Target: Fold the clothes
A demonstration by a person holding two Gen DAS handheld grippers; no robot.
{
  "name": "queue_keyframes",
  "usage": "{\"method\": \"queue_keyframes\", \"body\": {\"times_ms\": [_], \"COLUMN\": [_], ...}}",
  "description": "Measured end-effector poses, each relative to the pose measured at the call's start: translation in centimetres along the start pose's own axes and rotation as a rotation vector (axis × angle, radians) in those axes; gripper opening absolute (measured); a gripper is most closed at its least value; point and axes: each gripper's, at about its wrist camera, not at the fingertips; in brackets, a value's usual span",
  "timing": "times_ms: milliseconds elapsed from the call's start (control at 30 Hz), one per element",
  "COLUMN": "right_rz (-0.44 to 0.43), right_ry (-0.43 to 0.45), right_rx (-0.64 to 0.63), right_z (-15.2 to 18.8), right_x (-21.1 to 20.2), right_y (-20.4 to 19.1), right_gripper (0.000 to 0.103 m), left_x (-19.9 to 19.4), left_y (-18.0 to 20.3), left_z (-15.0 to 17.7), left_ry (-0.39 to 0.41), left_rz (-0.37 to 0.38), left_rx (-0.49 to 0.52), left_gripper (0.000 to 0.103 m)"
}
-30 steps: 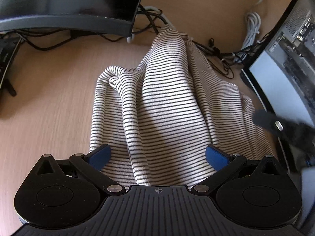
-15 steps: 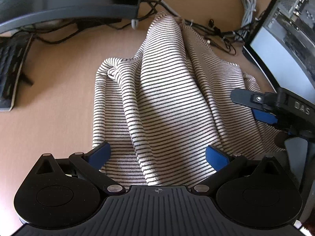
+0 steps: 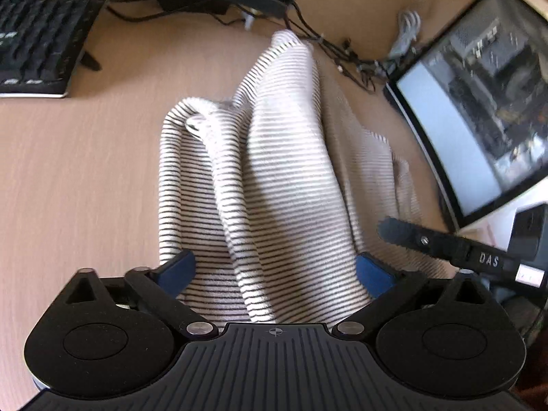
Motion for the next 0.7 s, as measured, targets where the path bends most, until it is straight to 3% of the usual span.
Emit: {"method": "queue_keyframes", "body": {"times_ms": [33, 100, 167, 233, 300, 333, 367, 400, 500, 533, 567, 600, 700], "right_rz": [0.026, 0.112, 0.221, 0.279, 0.313, 0.319, 0.325, 0.331, 0.350, 0.357, 0.364, 0.371, 0.386], "right_ry": [0.014, 0.077, 0.136, 0.161, 0.173, 0.176, 0.180, 0.186, 0.203, 0.202, 0.197, 0.188, 0.172], "right_rx": [-0.014, -0.056, -0.191, -0.306, -0.389, -0.400, -0.403, -0.404, -0.409, -0.411, -0.407, -0.398, -0.387], "right_z": [0.2, 0.4, 0.8, 0.9, 0.8, 0.7, 0.6, 0.5, -0.1, -0.1, -0.1, -0.2, 0.0], "right_x": [-0.5, -1.8, -2.7, -2.7, -2.3, -1.9, -1.6, -1.6, -1.8, -2.0, -1.9, -1.6, -0.9], "right_y": [-0.4, -1.3, -3.4, -5.4, -7.3, -8.0, -8.5, -8.7, -8.9, -8.8, -8.6, -8.4, -8.3], "right_gripper": [0.103, 0.097, 0.085, 0.064, 0.051, 0.050, 0.050, 0.050, 0.050, 0.050, 0.050, 0.050, 0.050], "left_x": [-0.2, -0.3, 0.4, 1.3, 2.0, 2.1, 2.1, 1.7, -2.8, -4.9, -6.2, -7.1, -7.4], "left_y": [-0.3, -0.6, -0.6, 0.1, 1.2, 1.6, 2.0, 2.1, 1.2, 0.3, -0.8, -2.1, -6.7], "left_z": [-0.1, -0.4, -0.8, -1.1, -1.6, -2.0, -2.4, -3.2, -6.9, -8.5, -9.6, -10.6, -11.5], "left_ry": [0.011, 0.023, 0.008, 0.007, 0.002, 0.012, 0.023, 0.058, 0.299, 0.402, 0.457, 0.479, 0.444], "left_rz": [0.004, 0.018, 0.029, 0.036, 0.054, 0.059, 0.065, 0.074, 0.079, 0.056, 0.039, 0.033, 0.050], "left_rx": [-0.015, -0.022, -0.014, 0.020, 0.045, 0.053, 0.060, 0.058, 0.018, -0.012, -0.050, -0.099, -0.239], "left_gripper": [0.083, 0.079, 0.079, 0.080, 0.063, 0.047, 0.023, 0.011, 0.011, 0.011, 0.011, 0.011, 0.018]}}
Point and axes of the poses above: each gripper's, at about its wrist camera, not at the fingertips, and x roughly the way its jaws point, y to its right, z to its underside, and after that the axes turned 3 degrees about -z, right-handed
